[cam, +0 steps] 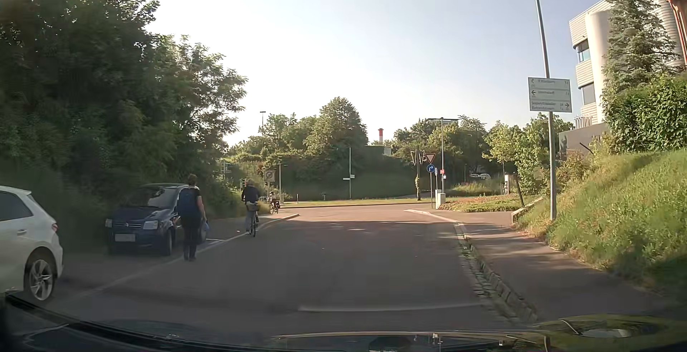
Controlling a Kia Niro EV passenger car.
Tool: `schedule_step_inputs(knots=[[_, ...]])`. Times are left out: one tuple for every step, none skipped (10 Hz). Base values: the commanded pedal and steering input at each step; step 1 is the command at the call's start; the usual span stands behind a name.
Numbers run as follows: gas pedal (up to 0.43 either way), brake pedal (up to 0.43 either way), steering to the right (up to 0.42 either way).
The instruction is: Follow the waypoints while adhering to traffic rules and regulations
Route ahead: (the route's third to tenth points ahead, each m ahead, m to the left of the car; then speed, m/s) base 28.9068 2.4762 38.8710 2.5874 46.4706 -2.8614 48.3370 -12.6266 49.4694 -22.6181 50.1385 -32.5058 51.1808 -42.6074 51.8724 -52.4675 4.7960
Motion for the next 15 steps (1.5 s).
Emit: schedule_step_inputs(knots=[[0.087, 0.000, 0.045], [0.087, 0.000, 0.042], [0.087, 0.000, 0.041], [0.087, 0.000, 0.043], [0.087, 0.000, 0.048], [0.087, 0.000, 0.056], [0.087, 0.000, 0.065], [0.087, 0.000, 0.071], [0.087, 0.000, 0.071], [0.067, 0.000, 0.068], [0.059, 0.000, 0.064], [0.047, 0.000, 0.065], [0.028, 0.000, 0.064], [0.020, 0.000, 0.064], [0.008, 0.000, 0.060]])
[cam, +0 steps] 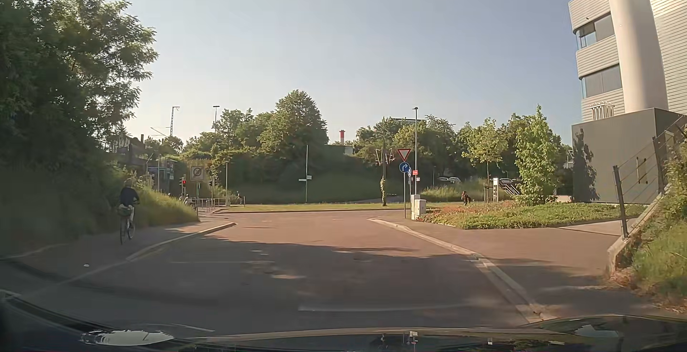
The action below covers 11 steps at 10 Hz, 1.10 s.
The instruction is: Follow the waypoints while adhering to traffic rules and regulations
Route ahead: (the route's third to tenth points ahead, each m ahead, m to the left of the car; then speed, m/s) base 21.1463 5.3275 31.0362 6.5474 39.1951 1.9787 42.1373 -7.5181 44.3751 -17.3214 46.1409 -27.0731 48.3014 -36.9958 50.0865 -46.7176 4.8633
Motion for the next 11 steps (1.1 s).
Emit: schedule_step_inputs(knots=[[0.008, 0.000, 0.050], [0.008, 0.000, 0.042], [0.008, 0.000, 0.039], [0.000, 0.000, 0.035], [0.000, 0.000, 0.033], [0.000, 0.000, 0.027], [0.000, 0.000, 0.017], [0.000, 0.000, 0.011], [0.000, 0.000, 0.010], [0.000, 0.000, 0.009], [0.000, 0.000, 0.006]])
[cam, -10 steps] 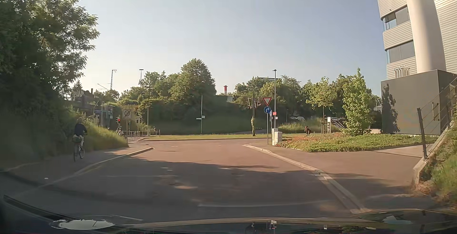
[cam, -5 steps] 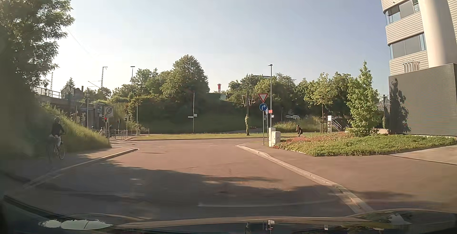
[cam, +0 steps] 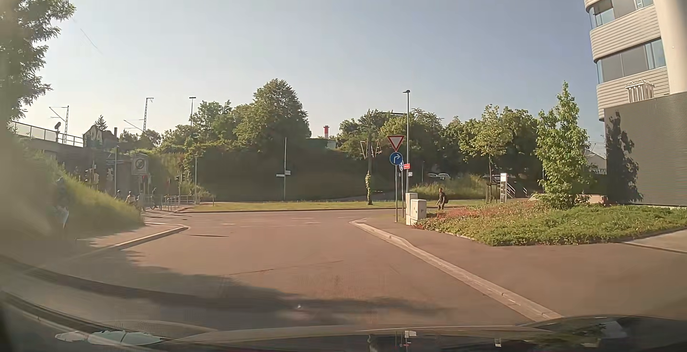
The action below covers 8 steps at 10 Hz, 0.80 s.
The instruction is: Follow the waypoints while adhering to traffic rules and regulations
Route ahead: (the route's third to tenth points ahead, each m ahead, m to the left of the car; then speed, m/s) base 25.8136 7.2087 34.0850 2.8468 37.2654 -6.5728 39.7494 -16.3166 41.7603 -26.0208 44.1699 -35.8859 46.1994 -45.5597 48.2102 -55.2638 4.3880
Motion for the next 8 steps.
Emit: schedule_step_inputs(knots=[[0.000, 0.000, 0.003], [0.000, 0.000, -0.002], [0.000, 0.006, -0.004], [0.000, 0.024, -0.005], [0.000, 0.049, -0.007], [0.000, 0.073, -0.012], [0.000, 0.104, -0.020], [0.000, 0.110, -0.029]])
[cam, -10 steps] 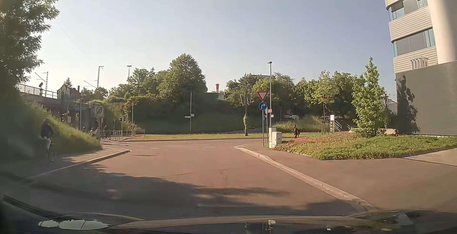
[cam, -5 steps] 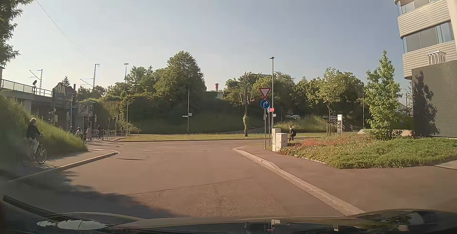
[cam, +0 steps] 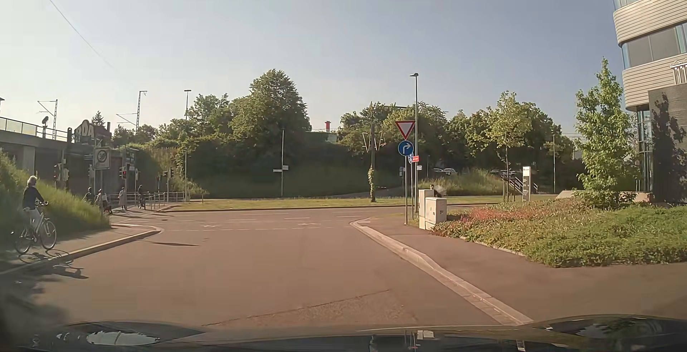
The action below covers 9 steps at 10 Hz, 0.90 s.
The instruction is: Follow the waypoints while adhering to traffic rules and regulations
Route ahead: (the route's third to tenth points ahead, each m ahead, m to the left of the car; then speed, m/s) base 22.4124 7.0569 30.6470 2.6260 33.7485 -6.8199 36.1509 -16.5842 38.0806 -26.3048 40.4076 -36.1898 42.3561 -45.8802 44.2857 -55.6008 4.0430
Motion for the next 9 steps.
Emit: schedule_step_inputs(knots=[[0.000, 0.110, -0.035], [0.000, 0.110, -0.037], [0.000, 0.104, -0.037], [0.000, 0.104, -0.040], [0.000, 0.110, -0.047], [0.000, 0.116, -0.053], [0.000, 0.116, -0.059], [0.000, 0.116, -0.060], [0.000, 0.122, -0.057]])
